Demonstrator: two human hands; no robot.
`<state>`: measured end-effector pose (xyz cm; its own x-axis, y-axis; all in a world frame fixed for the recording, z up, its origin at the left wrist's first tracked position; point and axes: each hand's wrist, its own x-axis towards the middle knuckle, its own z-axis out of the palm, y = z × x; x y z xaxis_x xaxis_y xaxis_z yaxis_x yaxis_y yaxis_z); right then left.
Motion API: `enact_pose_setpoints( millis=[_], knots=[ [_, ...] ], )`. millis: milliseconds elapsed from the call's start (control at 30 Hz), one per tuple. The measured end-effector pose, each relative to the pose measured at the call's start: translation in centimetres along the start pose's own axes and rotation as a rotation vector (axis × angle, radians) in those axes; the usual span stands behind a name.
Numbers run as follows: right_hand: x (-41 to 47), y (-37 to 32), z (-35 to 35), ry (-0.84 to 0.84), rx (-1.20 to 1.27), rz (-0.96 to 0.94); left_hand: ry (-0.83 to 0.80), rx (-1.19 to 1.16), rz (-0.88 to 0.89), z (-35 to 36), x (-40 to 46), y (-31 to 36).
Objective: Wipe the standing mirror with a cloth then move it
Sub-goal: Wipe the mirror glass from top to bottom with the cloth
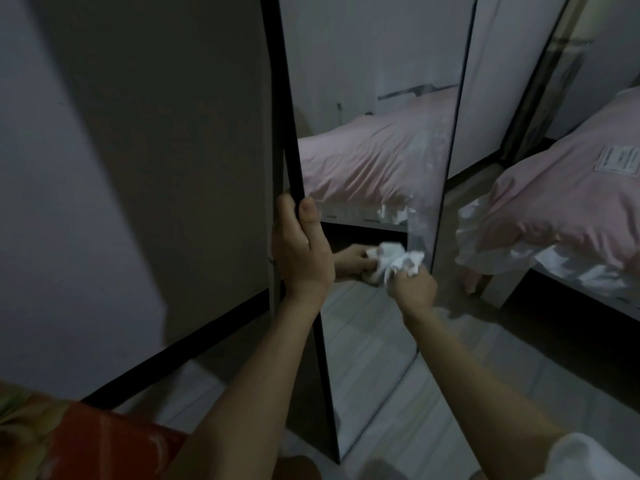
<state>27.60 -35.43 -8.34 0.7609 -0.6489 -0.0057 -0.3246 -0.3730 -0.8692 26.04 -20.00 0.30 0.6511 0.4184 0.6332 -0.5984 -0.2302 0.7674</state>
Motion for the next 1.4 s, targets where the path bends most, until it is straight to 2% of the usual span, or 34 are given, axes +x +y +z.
enact_pose_setpoints(
  millis=[67,133,233,300,367,433,500,667,733,800,900,1000,1067,1200,1300,1400],
  knots=[
    [0.2,1.4,-0.1,-0.054,0.011,0.143,0.001,0.01,-0.001,-0.1,0.1,-0.2],
    [0.3,0.9,-0.7,0.045,0.131,0.119,0.011,0.027,0.002,-0.1,0.2,-0.4],
    [0.3,-3.2,-2.3,0.209,0.335,-0.162,0.017,0.041,0.012,0.0,0.3,-0.5],
    [0.4,-6.3,-2.9,0.284,0.385,-0.373,0.019,0.035,0.031,0.1,0.2,-0.3],
    [0.1,-8.9,-3.3,0.275,0.39,-0.51,0.017,0.034,0.036,0.3,0.1,-0.2],
    [0.4,-9.9,-3.3,0.228,0.347,-0.566,0.007,0.037,0.033,0.5,0.2,-0.1],
    [1.1,-9.2,-2.9,0.203,0.311,-0.502,0.008,0.038,0.046,0.6,0.2,-0.2],
    [3.2,-1.1,-0.9,0.051,0.21,0.028,0.019,0.052,0.033,0.7,0.2,-0.5],
    [3.0,0.7,-1.0,0.055,0.14,0.166,0.016,0.058,0.014,0.6,0.2,-0.6],
    [2.6,0.5,-1.6,0.143,0.128,0.116,0.016,0.05,0.002,0.5,0.3,-0.5],
    [2.2,-3.1,-3.0,0.192,0.205,-0.12,0.026,0.054,0.031,0.5,0.3,-0.3],
    [1.6,-8.0,-4.2,0.26,0.369,-0.332,0.013,0.059,0.001,0.5,0.4,-0.3],
    [1.4,-10.6,-4.8,0.308,0.392,-0.439,0.004,0.064,-0.015,0.5,0.2,-0.2],
    [2.4,-13.6,-4.9,0.313,0.429,-0.598,0.003,0.052,0.001,0.5,-0.1,0.2],
    [4.1,-12.7,-4.1,0.245,0.319,-0.516,0.01,0.057,-0.012,0.4,0.0,0.1],
    [5.5,-7.3,-2.6,0.204,0.17,-0.215,0.008,0.079,-0.02,0.3,-0.1,-0.3]
  ],
)
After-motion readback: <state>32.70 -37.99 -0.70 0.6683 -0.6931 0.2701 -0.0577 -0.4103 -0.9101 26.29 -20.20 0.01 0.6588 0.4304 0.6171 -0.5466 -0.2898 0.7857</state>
